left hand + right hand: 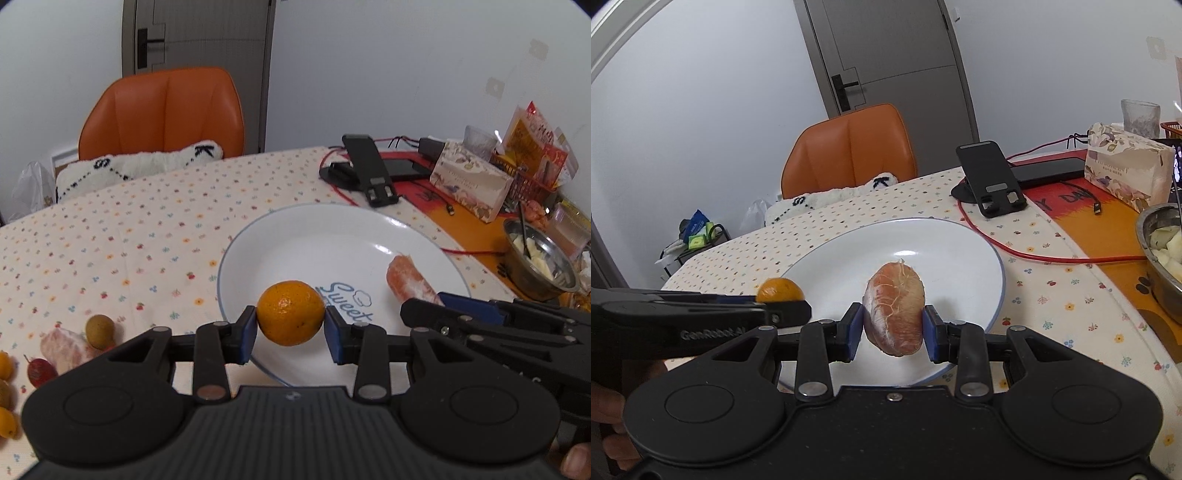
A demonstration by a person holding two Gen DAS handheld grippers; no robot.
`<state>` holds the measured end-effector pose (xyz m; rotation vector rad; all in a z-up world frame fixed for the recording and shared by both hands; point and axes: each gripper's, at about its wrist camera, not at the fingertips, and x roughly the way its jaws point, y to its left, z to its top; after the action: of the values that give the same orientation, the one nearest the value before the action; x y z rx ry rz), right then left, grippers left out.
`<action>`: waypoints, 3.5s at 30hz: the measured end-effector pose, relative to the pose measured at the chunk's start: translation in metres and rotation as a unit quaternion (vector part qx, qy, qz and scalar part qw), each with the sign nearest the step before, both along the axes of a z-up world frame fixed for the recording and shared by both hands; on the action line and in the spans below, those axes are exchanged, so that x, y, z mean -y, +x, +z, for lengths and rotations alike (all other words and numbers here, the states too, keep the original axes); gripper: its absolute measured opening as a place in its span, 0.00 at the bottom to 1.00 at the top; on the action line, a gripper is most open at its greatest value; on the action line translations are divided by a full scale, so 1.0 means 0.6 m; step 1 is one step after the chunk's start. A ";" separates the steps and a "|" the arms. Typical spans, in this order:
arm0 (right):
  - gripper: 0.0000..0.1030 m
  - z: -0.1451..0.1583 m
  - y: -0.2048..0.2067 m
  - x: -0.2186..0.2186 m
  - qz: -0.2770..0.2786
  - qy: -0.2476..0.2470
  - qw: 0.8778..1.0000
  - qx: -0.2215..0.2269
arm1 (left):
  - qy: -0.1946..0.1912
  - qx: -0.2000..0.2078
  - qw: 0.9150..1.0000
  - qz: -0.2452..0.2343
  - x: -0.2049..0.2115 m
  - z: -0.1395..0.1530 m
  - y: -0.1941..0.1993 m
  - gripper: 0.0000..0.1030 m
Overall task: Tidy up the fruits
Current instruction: 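Carry both fruits onto the white plate and open both tools to release, then move both open tools back from the plate to the fruit cluster, then grasp a small red apple with the right tool while the left tool grasps the other large orange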
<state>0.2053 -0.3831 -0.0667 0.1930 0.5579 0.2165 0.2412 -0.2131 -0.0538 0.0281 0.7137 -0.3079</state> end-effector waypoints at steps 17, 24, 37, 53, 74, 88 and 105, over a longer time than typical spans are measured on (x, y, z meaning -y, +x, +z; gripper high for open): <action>0.41 0.006 0.002 -0.015 -0.019 0.002 1.000 -0.005 | -0.029 0.000 0.999 0.029 -0.040 0.021 -0.018 0.43; 0.53 0.019 -0.009 -0.038 -0.009 0.001 1.000 0.008 | -0.027 0.010 0.998 0.050 -0.077 0.035 -0.048 0.63; 0.92 0.042 -0.045 -0.072 0.000 0.020 0.999 0.033 | -0.024 0.048 0.993 0.101 -0.153 0.065 -0.110 0.89; 1.00 0.057 -0.083 -0.122 0.029 0.029 0.999 0.026 | -0.034 0.056 0.988 0.138 -0.238 0.075 -0.175 0.92; 1.00 0.059 -0.077 -0.234 0.113 0.019 0.993 0.017 | -0.044 0.050 0.979 0.193 -0.362 0.057 -0.210 0.91; 0.86 0.048 -0.061 -0.271 0.148 0.007 0.989 0.010 | -0.068 0.039 0.975 0.208 -0.396 0.032 -0.196 0.69; 0.39 0.004 0.017 -0.292 0.129 -0.012 0.991 -0.033 | -0.082 0.002 0.974 0.213 -0.411 -0.006 -0.141 0.47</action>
<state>0.2153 -0.2077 -0.0645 0.1045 0.6515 0.4546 0.1567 0.0336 -0.0573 -0.2796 0.6686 0.0458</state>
